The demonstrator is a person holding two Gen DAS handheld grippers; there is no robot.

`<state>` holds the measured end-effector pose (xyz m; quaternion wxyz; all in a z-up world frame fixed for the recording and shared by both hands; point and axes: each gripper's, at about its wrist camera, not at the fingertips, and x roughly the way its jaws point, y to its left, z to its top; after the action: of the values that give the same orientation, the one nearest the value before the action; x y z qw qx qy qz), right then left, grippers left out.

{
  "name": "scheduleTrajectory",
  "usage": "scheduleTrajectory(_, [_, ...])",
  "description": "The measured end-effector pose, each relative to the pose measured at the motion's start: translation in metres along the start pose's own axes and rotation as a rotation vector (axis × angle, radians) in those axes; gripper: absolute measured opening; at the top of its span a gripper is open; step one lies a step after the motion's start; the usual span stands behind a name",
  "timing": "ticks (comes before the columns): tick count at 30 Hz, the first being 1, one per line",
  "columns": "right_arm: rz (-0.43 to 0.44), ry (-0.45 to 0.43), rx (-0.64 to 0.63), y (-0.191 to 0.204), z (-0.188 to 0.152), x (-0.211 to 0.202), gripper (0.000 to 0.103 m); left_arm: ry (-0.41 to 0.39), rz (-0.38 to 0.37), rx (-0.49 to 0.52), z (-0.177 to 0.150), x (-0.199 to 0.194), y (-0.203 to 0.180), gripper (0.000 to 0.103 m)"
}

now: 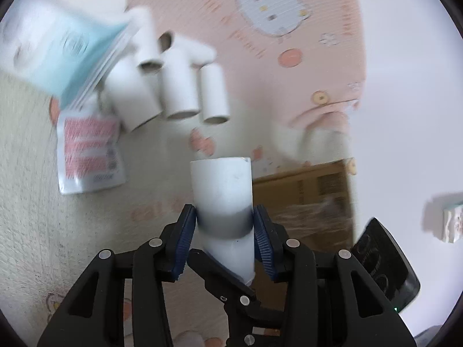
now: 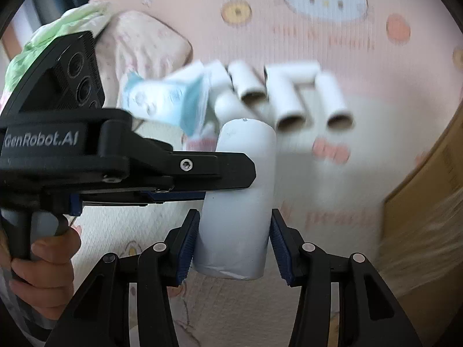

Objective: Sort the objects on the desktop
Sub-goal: 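Lift and carry the tube with both grippers over the cardboard box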

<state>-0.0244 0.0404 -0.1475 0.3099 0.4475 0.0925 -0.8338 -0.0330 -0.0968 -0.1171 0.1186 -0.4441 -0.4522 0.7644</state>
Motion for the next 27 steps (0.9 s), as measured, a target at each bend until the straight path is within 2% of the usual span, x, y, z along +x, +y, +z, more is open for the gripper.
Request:
scheduleTrajectory(6, [-0.046,-0.131,-0.026,0.014,0.023,-0.043,0.046,-0.062,-0.058,0.092,0.013,-0.031,-0.039,0.046])
scheduleTrajectory(13, [-0.050,-0.188,-0.003,0.003,0.049,-0.082,0.044,-0.070,-0.062,0.179,0.022,-0.039,-0.080,0.046])
scheduleTrajectory(15, [-0.052,-0.210,-0.003,-0.002,0.053,-0.089,0.044,-0.048,-0.052,0.226,0.024,-0.035,-0.094,0.047])
scheduleTrajectory(20, [-0.139,-0.250,-0.051,0.000,0.054,-0.115,0.044,-0.027,-0.056,0.309,0.023,-0.025,-0.127,0.047])
scheduleTrajectory(24, [-0.163,-0.280,-0.048,-0.013,0.056,-0.132,0.044,-0.011,-0.080,0.376,0.024,-0.019,-0.149,0.047])
scheduleTrajectory(27, [-0.168,-0.284,-0.029,-0.025,0.059,-0.142,0.044,-0.008,-0.060,0.439,0.022,-0.012,-0.167,0.047])
